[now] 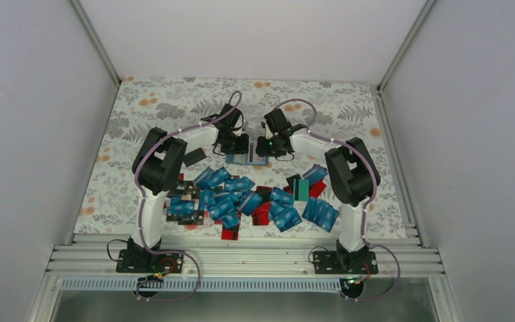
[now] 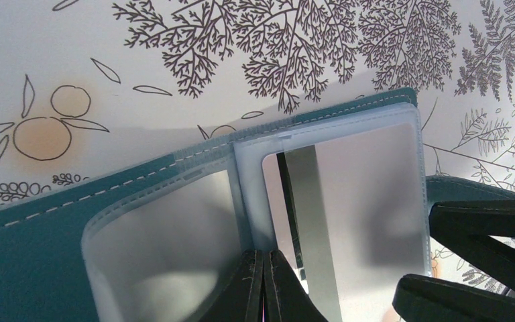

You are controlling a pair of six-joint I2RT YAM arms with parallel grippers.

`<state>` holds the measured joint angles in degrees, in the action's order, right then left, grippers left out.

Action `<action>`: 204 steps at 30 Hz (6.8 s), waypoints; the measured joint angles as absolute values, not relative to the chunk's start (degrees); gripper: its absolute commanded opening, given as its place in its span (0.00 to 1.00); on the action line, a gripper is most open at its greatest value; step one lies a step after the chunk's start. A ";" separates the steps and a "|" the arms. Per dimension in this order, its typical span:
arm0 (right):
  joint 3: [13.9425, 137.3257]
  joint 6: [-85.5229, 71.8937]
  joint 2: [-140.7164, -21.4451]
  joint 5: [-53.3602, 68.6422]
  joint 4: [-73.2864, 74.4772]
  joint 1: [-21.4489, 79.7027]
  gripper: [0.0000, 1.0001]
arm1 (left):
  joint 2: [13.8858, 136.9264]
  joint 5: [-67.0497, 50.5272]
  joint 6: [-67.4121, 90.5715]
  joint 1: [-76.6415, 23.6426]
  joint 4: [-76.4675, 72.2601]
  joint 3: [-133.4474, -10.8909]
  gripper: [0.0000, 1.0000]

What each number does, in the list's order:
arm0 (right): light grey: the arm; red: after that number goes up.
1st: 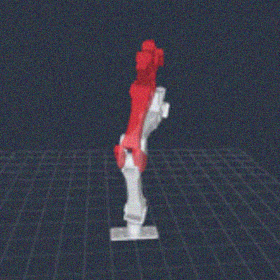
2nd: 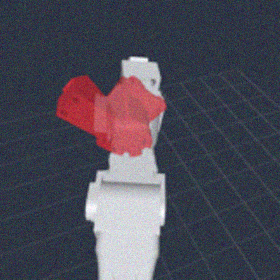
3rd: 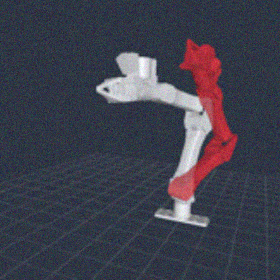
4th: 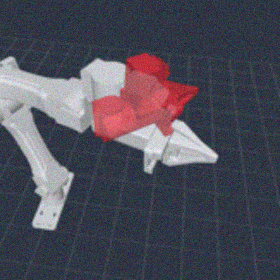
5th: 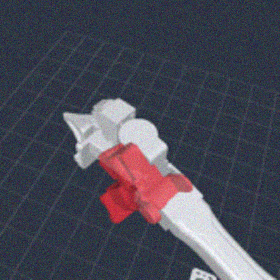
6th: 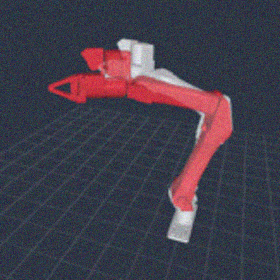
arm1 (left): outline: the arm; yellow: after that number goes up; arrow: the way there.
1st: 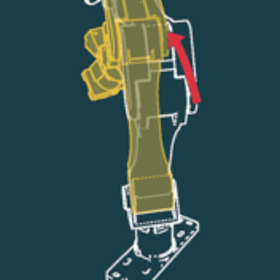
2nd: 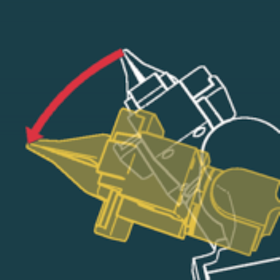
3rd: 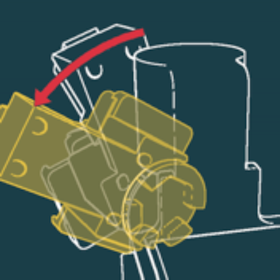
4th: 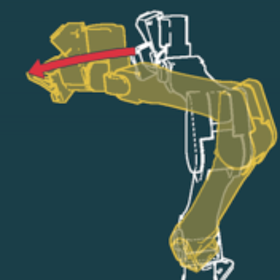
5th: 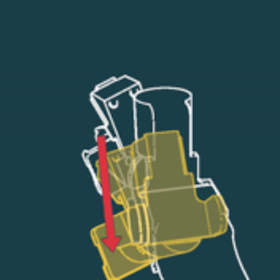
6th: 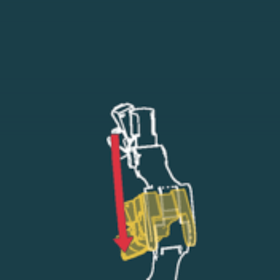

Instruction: Put the credit cards into the card holder

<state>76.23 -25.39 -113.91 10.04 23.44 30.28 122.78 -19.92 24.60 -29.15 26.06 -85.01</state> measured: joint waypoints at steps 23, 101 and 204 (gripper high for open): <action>75.61 -25.21 -113.82 17.04 20.73 29.52 0.35 | 122.78 -19.44 24.62 -29.06 26.70 -85.23 0.02; 99.55 -19.55 -126.17 34.02 25.34 32.82 0.48 | 80.71 -7.42 28.49 -22.44 30.85 -57.21 0.10; 37.71 -27.77 -75.99 24.03 20.58 19.07 0.49 | 98.74 0.86 15.75 -60.03 31.55 -57.34 0.43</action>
